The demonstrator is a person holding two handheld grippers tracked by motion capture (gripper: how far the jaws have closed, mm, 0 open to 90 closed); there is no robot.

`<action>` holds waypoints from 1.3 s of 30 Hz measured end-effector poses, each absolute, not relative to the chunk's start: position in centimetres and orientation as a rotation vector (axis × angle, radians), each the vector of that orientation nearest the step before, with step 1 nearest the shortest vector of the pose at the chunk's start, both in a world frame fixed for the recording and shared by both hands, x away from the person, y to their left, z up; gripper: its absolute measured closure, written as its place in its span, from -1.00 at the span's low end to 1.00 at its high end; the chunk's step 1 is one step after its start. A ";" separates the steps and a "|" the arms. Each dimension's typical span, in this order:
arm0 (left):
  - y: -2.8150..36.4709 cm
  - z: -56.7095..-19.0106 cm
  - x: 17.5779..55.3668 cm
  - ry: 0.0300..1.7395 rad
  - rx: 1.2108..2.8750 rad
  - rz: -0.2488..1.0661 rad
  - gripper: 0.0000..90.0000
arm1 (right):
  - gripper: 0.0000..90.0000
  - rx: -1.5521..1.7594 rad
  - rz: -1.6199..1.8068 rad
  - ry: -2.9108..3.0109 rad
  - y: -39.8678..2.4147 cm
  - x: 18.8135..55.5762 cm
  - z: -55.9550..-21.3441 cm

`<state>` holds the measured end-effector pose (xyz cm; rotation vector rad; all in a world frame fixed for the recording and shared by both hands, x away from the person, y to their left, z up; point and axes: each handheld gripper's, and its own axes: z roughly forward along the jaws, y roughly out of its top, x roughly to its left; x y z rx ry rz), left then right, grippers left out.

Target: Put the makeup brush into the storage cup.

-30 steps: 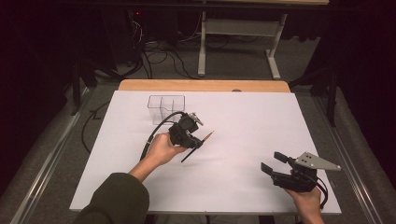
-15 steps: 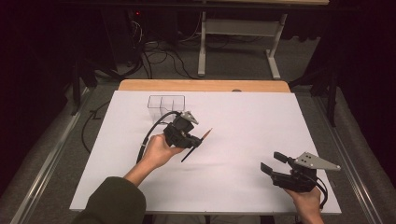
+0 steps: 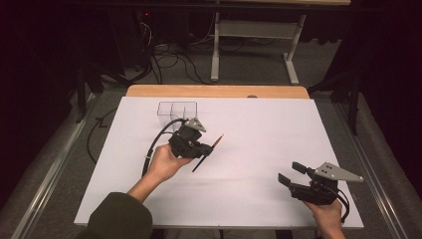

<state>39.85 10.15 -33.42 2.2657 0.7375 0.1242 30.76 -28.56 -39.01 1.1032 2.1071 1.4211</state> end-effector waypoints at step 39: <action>13.7 -31.0 39.3 0.806 2.060 0.208 0.83 | -0.33 1.101 1.428 2.099 -28.6 30.7 -39.0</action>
